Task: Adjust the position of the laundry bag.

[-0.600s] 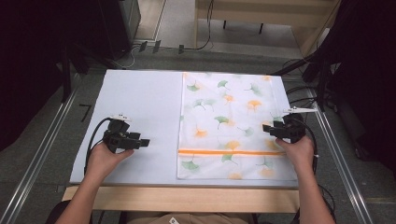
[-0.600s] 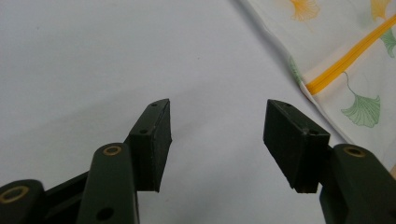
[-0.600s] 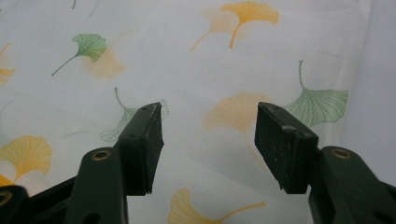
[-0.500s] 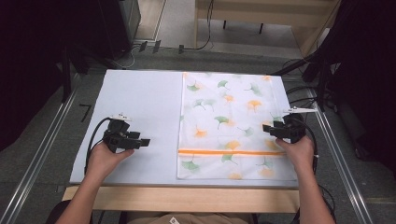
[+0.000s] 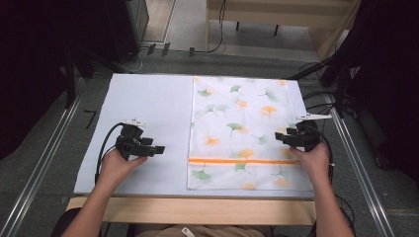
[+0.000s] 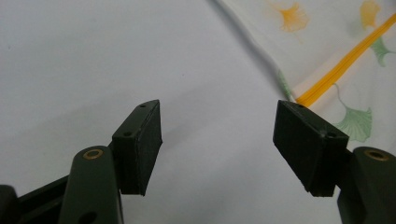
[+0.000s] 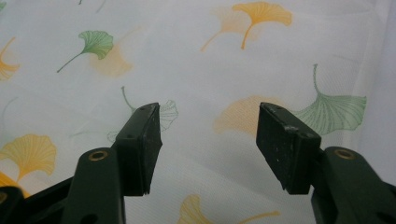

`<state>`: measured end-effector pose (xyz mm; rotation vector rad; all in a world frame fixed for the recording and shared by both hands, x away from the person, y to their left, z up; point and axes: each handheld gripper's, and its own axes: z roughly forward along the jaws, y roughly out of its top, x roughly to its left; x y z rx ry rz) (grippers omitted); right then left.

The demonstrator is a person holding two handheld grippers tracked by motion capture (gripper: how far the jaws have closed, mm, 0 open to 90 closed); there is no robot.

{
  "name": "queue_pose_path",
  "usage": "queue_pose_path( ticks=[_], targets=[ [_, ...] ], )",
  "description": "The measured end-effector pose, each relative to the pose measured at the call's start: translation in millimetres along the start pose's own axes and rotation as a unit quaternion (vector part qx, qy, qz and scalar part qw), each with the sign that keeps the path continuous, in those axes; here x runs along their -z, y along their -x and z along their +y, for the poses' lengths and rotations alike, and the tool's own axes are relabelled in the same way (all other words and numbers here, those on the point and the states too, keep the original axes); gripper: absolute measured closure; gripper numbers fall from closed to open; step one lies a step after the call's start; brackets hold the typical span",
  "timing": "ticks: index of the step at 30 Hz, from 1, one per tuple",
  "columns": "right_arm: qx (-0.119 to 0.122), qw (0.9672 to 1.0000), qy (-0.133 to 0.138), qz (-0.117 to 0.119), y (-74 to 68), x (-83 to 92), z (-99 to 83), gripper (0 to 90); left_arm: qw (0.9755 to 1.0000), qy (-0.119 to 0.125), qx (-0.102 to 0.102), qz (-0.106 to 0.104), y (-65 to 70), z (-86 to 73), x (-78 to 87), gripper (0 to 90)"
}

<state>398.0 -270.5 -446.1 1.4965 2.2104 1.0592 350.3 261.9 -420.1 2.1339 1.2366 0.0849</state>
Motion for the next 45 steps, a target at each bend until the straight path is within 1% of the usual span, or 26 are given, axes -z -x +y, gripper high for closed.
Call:
queue_pose_path(
  ticks=[1, 2, 4, 5, 7, 8, 9, 13, 16, 17, 18, 19, 20, 22, 23, 25, 28, 31, 32, 35, 36, 38, 41, 45],
  targets=[
    [0.0, 1.0, -0.003, 0.0, -0.6, -0.4, 0.0, 41.6, 1.0, -0.004, -0.001, -0.002, 0.0, 0.1, -0.4, 33.2],
    [0.0, 1.0, -0.004, 0.002, -1.1, -0.5, 0.0, 41.5, 1.0, 0.0, 0.002, -0.008, 1.3, -0.2, -1.0, 33.2],
    [0.0, 1.0, -0.002, 0.004, -2.4, -0.3, -0.2, 40.8, 1.0, -0.001, 0.002, -0.006, 3.0, 0.5, -0.7, 33.2],
    [-0.001, 1.0, -0.001, 0.005, -3.6, 0.1, -0.8, 40.3, 1.0, 0.0, -0.001, -0.008, 3.2, 1.0, 0.0, 33.2],
    [0.002, 1.0, -0.006, 0.006, -5.9, 0.3, -2.8, 39.0, 0.9998, 0.01, 0.004, -0.019, 4.3, 2.6, 0.8, 33.4],
    [0.005, 0.9999, -0.009, 0.006, -6.9, 0.6, -3.4, 39.0, 0.9996, 0.013, 0.003, -0.023, 5.0, 3.5, 1.0, 33.4],
    [0.008, 0.9999, -0.009, 0.004, -7.9, 1.3, -3.8, 39.0, 0.9997, 0.014, 0.003, -0.022, 6.0, 4.0, 0.4, 33.4],
    [0.005, 1.0, -0.002, 0.006, -7.8, 2.3, -3.7, 39.4, 0.9998, 0.007, -0.012, -0.013, 10.5, 5.7, -2.1, 34.8],
    [0.006, 0.9999, -0.008, 0.005, -8.3, 1.4, -5.0, 39.7, 0.9997, 0.004, -0.025, 0.003, 14.8, 6.7, -4.1, 39.0],
    [0.008, 0.9999, -0.009, 0.005, -8.2, 1.0, -5.6, 39.7, 0.9997, 0.003, -0.025, 0.003, 15.4, 7.1, -4.3, 39.6],
    [0.008, 0.9999, -0.01, 0.006, -8.2, 1.0, -5.9, 39.7, 0.9997, 0.004, -0.023, -0.005, 16.0, 7.4, -4.8, 40.4],
    [0.007, 0.9999, -0.01, 0.005, -8.0, 1.1, -6.2, 39.5, 0.9997, 0.005, -0.024, -0.007, 16.5, 7.4, -4.9, 41.9],
    [0.007, 0.9999, -0.01, 0.005, -7.7, 1.3, -6.2, 39.4, 0.9995, 0.007, -0.029, -0.01, 17.2, 7.2, -5.2, 42.7],
    [0.005, 0.9999, -0.008, 0.005, -7.0, 1.3, -5.8, 39.1, 0.9993, 0.007, -0.036, -0.011, 19.1, 6.2, -6.4, 44.2],
    [0.001, 0.9999, -0.009, 0.005, -7.1, 1.4, -5.4, 39.0, 0.9991, 0.008, -0.04, -0.011, 19.8, 5.6, -7.1, 45.0],
    [0.001, 0.9999, -0.009, 0.005, -7.5, 0.4, -4.7, 39.1, 0.9988, 0.008, -0.048, -0.007, 20.6, 4.0, -7.8, 49.6],
    [0.005, 0.9999, -0.01, 0.005, -8.8, -1.2, -3.9, 39.4, 0.9986, 0.011, -0.05, -0.011, 20.6, 3.6, -7.5, 52.5],
    [0.005, 0.9998, -0.015, 0.008, -8.8, -2.5, -4.0, 39.7, 0.9988, 0.008, -0.046, -0.012, 21.3, 4.0, -8.6, 51.6],
    [0.004, 0.9998, -0.016, 0.008, -8.9, -3.0, -4.3, 39.8, 0.9988, 0.005, -0.049, -0.009, 21.8, 4.2, -8.8, 50.9],
    [0.007, 0.9998, -0.018, 0.01, -8.5, -3.1, -5.1, 39.8, 0.9991, 0.0, -0.041, -0.006, 22.1, 5.2, -10.1, 45.1],
    [0.007, 0.9998, -0.019, 0.009, -8.4, -3.0, -5.2, 39.8, 0.9992, 0.001, -0.04, -0.007, 22.2, 5.6, -10.2, 44.9],
    [0.002, 0.9998, -0.018, 0.011, -7.9, -2.6, -5.7, 39.9, 0.999, 0.002, -0.043, -0.007, 22.0, 6.0, -10.7, 44.6],
    [0.001, 0.9998, -0.019, 0.01, -7.0, -1.8, -6.7, 40.2, 0.9991, -0.002, -0.041, -0.009, 22.4, 6.7, -12.8, 44.5],
    [0.0, 0.9998, -0.018, 0.009, -6.9, -0.2, -8.6, 40.5, 0.9991, -0.003, -0.039, -0.017, 24.4, 9.4, -16.8, 44.3]
  ],
)
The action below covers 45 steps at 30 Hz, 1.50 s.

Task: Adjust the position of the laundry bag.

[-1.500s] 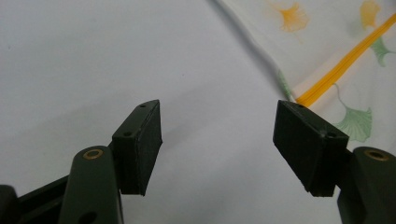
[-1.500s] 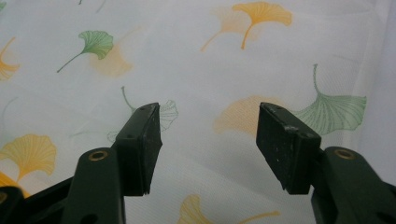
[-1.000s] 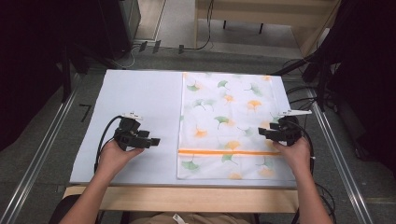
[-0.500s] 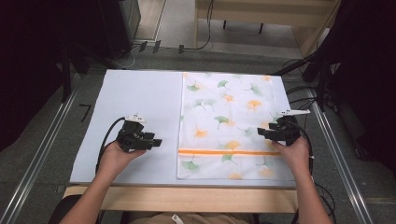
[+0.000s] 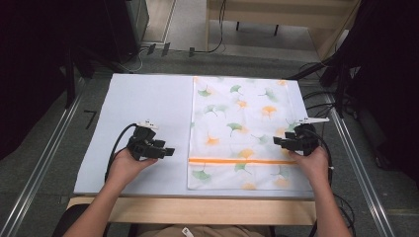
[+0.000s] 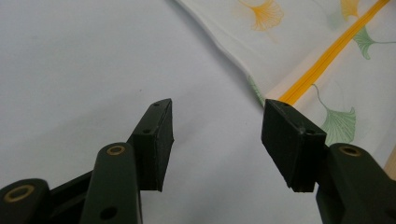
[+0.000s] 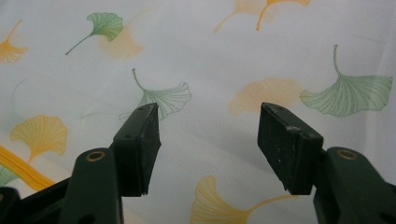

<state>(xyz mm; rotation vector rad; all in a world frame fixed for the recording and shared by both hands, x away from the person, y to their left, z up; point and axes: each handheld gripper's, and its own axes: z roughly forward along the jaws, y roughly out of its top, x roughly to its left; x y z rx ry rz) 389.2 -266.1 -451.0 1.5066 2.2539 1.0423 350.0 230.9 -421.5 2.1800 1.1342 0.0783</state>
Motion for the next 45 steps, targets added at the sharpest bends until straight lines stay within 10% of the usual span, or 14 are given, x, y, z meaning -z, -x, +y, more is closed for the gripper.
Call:
queue_pose_path(
  ticks=[17, 45],
  targets=[
    [-0.007, 0.9999, 0.002, 0.008, 1.7, 5.0, -10.1, 40.3, 0.9999, -0.002, -0.006, -0.012, 6.4, 8.8, -16.8, 39.8],
    [-0.029, 0.9983, 0.005, -0.05, 26.8, 28.7, -39.7, 40.1, 0.9989, -0.037, -0.026, -0.012, 22.1, 31.2, -61.8, 41.5]
  ],
)
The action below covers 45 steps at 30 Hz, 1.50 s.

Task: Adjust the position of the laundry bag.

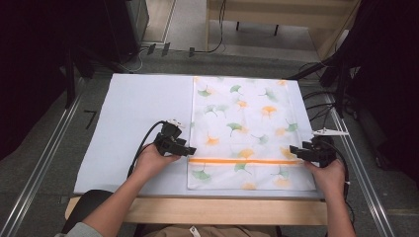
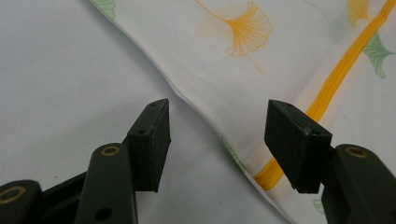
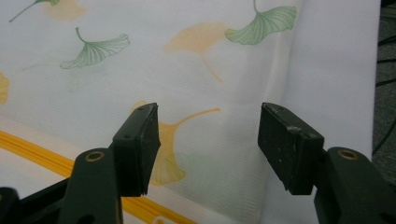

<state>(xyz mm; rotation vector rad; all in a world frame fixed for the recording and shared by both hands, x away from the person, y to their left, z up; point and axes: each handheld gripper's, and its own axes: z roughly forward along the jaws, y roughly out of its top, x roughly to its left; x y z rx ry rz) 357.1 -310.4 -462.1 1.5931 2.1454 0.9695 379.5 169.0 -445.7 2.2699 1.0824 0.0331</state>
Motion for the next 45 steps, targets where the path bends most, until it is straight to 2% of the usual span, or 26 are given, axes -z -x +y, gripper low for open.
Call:
queue_pose_path(
  ticks=[6, 10, 14, 15, 17, 18, 19, 25, 27, 29, 33, 34, 38, 42, 45],
  targets=[
    [-0.011, 0.9998, -0.006, -0.014, 8.4, -1.0, -3.5, 38.8, 0.9999, 0.0, 0.01, 0.003, -1.6, 1.2, -4.5, 41.4],
    [-0.018, 0.9996, -0.011, -0.017, 12.0, -6.2, -3.6, 39.0, 0.9999, 0.002, 0.009, 0.009, 0.5, 1.7, -7.1, 41.8],
    [-0.015, 0.9996, -0.023, -0.009, 9.3, -12.7, -2.2, 41.1, 0.9998, 0.006, 0.004, 0.018, 3.3, 2.5, -9.1, 46.0],
    [-0.011, 0.9996, -0.022, -0.014, 7.7, -14.3, -1.4, 42.1, 0.9999, 0.004, 0.003, 0.015, 3.8, 2.7, -9.4, 48.9],
    [-0.013, 0.9996, -0.021, -0.01, 6.5, -16.0, -0.3, 42.9, 0.9998, 0.006, 0.002, 0.018, 5.6, 2.9, -10.5, 49.7],
    [-0.01, 0.9996, -0.022, -0.014, 5.7, -16.3, 0.1, 43.7, 0.9996, 0.005, -0.004, 0.027, 8.8, 2.6, -11.5, 50.3],
    [-0.01, 0.9996, -0.023, -0.014, 5.5, -16.3, 0.3, 44.4, 0.9996, 0.008, -0.004, 0.027, 9.8, 2.3, -11.8, 51.9],
    [-0.01, 0.9996, -0.02, -0.017, 8.4, -15.3, -0.2, 60.9, 0.9997, 0.01, 0.014, 0.014, 6.7, 0.7, -11.1, 64.3],
    [-0.006, 0.9995, -0.019, -0.025, 8.6, -15.5, -0.2, 67.8, 0.9997, 0.009, 0.005, 0.022, 6.6, 0.2, -11.0, 69.9],
    [-0.003, 0.9992, -0.019, -0.036, 7.8, -15.5, 0.0, 75.6, 0.9997, 0.007, -0.004, 0.025, 8.1, -0.1, -11.9, 79.5],
    [-0.013, 0.999, -0.026, -0.033, 5.3, -16.5, 2.3, 86.8, 0.9999, -0.002, -0.008, 0.011, 8.2, 0.6, -12.7, 87.6],
    [-0.016, 0.999, -0.027, -0.031, 4.9, -16.5, 2.6, 87.8, 1.0, 0.001, -0.002, 0.005, 7.7, 0.7, -13.2, 88.4],
    [-0.027, 0.9989, -0.031, -0.025, 4.4, -16.9, 4.3, 88.2, 1.0, 0.001, 0.0, -0.003, 5.1, 0.7, -12.1, 89.3],
    [-0.029, 0.9989, -0.031, -0.021, 4.1, -16.9, 5.1, 88.1, 1.0, -0.001, -0.007, -0.005, 3.6, 1.1, -9.2, 89.8],
    [-0.027, 0.999, -0.032, -0.015, 2.4, -17.7, 6.5, 88.0, 1.0, -0.002, -0.004, -0.005, 2.1, 0.5, -7.1, 89.9]
  ],
)
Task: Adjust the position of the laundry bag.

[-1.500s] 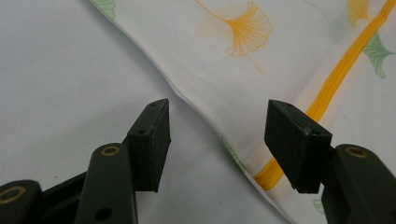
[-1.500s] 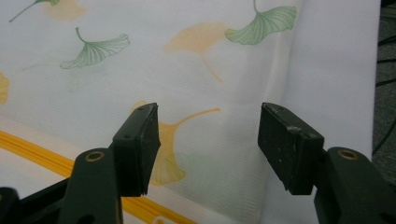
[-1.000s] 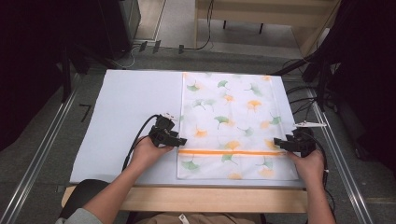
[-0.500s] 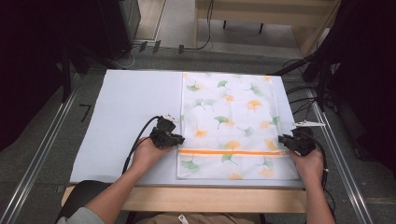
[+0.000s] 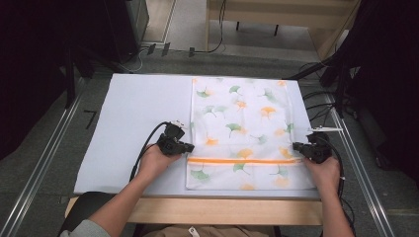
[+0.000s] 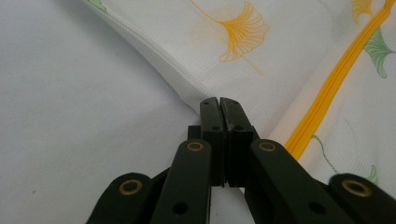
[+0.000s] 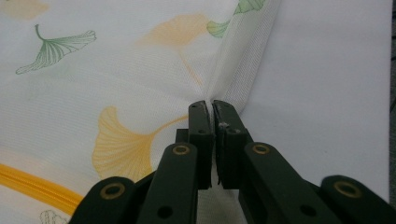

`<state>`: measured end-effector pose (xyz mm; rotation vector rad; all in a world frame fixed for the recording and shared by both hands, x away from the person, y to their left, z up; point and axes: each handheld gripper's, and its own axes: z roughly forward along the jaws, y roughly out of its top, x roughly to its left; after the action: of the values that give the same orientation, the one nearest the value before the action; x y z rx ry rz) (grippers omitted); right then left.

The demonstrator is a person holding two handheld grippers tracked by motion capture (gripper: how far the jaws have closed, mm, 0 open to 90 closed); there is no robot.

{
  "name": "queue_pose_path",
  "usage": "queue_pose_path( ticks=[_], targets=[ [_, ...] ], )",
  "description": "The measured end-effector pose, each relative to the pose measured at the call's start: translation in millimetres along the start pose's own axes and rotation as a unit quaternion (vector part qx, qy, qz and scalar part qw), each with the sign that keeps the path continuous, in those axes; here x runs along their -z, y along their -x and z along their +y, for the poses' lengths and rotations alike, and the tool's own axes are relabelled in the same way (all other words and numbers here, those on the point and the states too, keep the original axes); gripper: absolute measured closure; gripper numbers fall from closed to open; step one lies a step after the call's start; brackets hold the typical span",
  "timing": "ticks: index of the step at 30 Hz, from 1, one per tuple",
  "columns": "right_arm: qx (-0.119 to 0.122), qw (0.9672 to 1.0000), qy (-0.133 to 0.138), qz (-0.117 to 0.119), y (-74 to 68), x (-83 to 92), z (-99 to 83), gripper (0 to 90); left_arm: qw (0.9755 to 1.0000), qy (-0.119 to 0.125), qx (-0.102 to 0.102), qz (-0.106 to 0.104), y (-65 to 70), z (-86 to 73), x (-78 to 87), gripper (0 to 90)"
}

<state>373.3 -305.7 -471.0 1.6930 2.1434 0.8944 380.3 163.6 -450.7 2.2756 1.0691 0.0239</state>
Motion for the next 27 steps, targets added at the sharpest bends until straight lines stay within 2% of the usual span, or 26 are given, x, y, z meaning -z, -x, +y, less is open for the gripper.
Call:
queue_pose_path(
  ticks=[9, 12, 18, 21, 23, 27],
  targets=[
    [0.016, 0.9997, -0.005, 0.021, -8.3, -2.9, 5.7, 87.7, 0.9999, 0.004, 0.014, -0.004, -8.4, -3.0, 11.0, 90.0],
    [0.016, 0.9994, -0.006, 0.031, -12.8, -4.2, 8.1, 87.6, 0.9996, 0.006, 0.026, -0.01, -13.4, -5.3, 16.7, 90.0],
    [0.022, 0.9988, -0.008, 0.044, -22.5, -6.5, 14.0, 87.7, 0.9993, 0.008, 0.034, -0.01, -22.3, -10.2, 27.9, 90.0],
    [0.028, 0.9982, -0.012, 0.051, -27.2, -8.7, 16.8, 87.7, 0.9987, 0.012, 0.047, -0.015, -26.5, -13.2, 34.0, 90.0],
    [0.034, 0.9978, -0.012, 0.055, -31.1, -10.5, 18.6, 87.7, 0.9983, 0.006, 0.054, -0.02, -30.0, -15.0, 37.5, 90.0],
    [0.05, 0.9964, -0.017, 0.066, -39.1, -13.8, 22.7, 88.2, 0.9981, 0.003, 0.058, -0.021, -34.8, -18.7, 43.0, 90.0]
  ],
)
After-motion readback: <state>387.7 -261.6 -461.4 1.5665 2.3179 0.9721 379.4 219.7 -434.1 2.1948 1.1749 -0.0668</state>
